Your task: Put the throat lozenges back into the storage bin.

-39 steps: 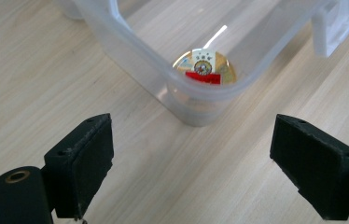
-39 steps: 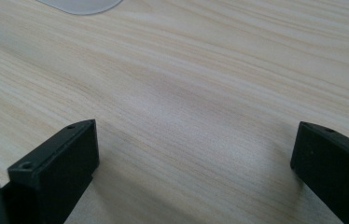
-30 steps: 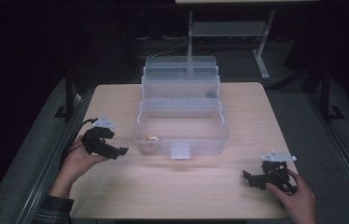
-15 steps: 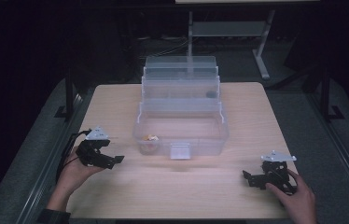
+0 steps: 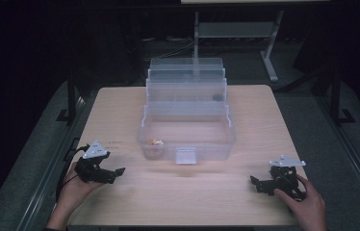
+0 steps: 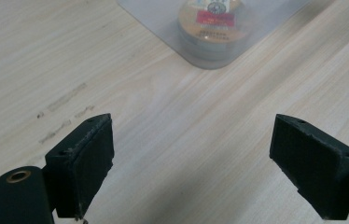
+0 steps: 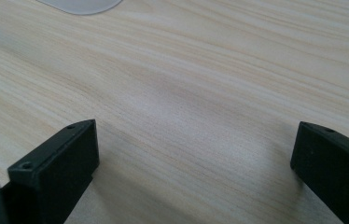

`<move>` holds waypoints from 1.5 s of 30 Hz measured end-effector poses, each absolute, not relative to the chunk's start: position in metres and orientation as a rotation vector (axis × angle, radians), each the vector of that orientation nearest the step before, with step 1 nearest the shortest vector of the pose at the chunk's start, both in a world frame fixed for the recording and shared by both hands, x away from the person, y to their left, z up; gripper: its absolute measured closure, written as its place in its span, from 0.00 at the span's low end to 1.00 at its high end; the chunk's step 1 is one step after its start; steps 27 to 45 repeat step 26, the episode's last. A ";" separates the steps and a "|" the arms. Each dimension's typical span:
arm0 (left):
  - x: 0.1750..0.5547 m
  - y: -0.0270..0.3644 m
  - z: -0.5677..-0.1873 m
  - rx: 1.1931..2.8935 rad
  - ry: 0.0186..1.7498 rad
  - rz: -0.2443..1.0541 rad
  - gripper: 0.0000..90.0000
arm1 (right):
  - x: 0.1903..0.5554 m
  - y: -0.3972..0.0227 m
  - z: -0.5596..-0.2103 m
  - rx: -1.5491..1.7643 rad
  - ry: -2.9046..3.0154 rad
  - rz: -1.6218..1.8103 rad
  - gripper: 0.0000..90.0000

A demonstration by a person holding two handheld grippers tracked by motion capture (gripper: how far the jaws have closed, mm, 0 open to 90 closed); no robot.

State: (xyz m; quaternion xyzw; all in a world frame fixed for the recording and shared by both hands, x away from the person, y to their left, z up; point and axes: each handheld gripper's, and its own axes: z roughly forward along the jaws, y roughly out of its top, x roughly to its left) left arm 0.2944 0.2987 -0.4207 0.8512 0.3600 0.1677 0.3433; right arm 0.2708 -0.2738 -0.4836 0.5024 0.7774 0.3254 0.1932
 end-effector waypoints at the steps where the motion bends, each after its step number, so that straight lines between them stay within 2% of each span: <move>1: 0.293 0.299 -0.423 2.211 0.937 0.436 0.14 | 0.271 -0.274 -0.484 1.408 2.182 0.913 0.01; 19: 0.278 0.307 -0.459 2.233 0.984 0.427 0.14 | 0.271 -0.274 -0.484 1.410 2.181 0.913 0.01; 45: 0.278 0.307 -0.465 2.248 0.991 0.431 0.14 | 0.271 -0.274 -0.484 1.409 2.182 0.913 0.01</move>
